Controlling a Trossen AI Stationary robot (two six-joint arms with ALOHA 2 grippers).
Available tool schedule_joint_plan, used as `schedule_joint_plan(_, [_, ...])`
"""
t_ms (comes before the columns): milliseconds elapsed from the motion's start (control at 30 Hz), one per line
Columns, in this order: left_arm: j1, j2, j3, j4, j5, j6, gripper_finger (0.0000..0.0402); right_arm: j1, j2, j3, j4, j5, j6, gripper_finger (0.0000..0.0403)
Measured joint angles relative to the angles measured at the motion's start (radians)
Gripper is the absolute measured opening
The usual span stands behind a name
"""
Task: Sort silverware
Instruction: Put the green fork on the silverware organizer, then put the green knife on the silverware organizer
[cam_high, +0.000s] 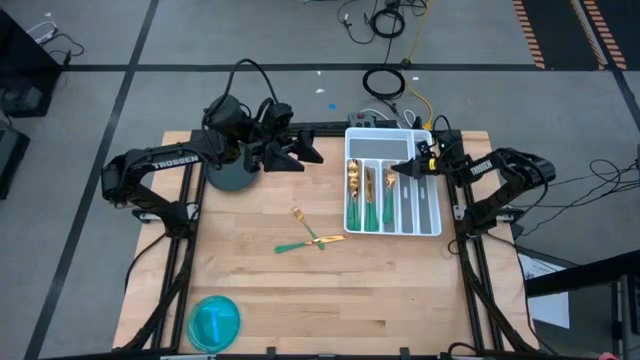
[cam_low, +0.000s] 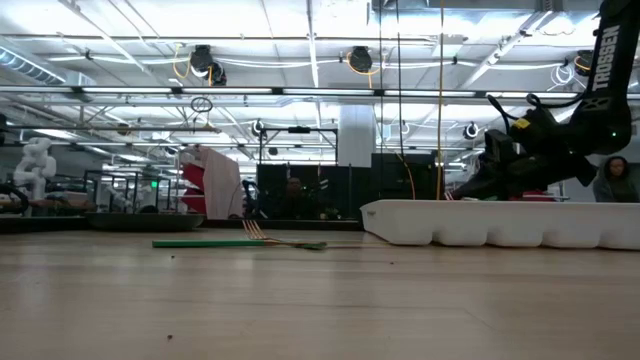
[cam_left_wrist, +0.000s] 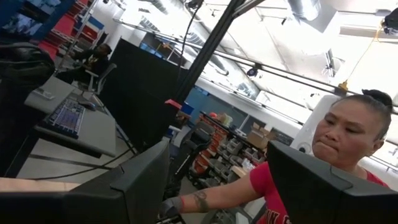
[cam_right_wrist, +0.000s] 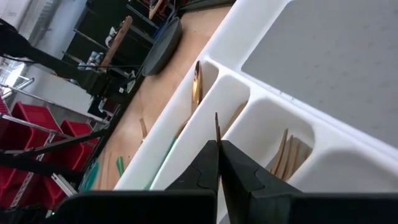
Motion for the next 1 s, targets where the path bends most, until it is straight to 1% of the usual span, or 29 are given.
schedule_joint_plan(167, [0.0,0.0,0.0,0.0,0.0,0.0,0.0276,0.003,0.0,0.0,-0.009,0.007,-0.02,0.0])
schedule_joint_plan(267, [0.0,0.0,0.0,0.0,0.0,0.0,0.0276,0.003,0.0,0.0,-0.011,0.007,-0.022,0.0009])
schedule_joint_plan(400, [0.0,0.0,0.0,0.0,0.0,0.0,0.0276,0.008,0.0,0.0,-0.011,0.015,-0.021,0.0037])
schedule_joint_plan(600, [0.0,0.0,0.0,0.0,0.0,-0.001,0.0276,0.013,0.0,0.0,-0.009,0.027,-0.013,0.0096])
schedule_joint_plan(700, [0.0,0.0,0.0,0.0,0.0,-0.001,0.0276,0.013,0.0,0.0,-0.005,0.03,-0.004,0.0118])
schedule_joint_plan(867, [0.0,0.0,0.0,-0.016,0.002,-0.001,0.0276,0.014,-0.018,0.0,0.008,0.047,0.032,0.0135])
schedule_joint_plan(1000, [0.0,0.001,0.0,-0.026,0.004,-0.001,0.0276,0.014,-0.089,0.0,0.009,0.053,0.048,0.0139])
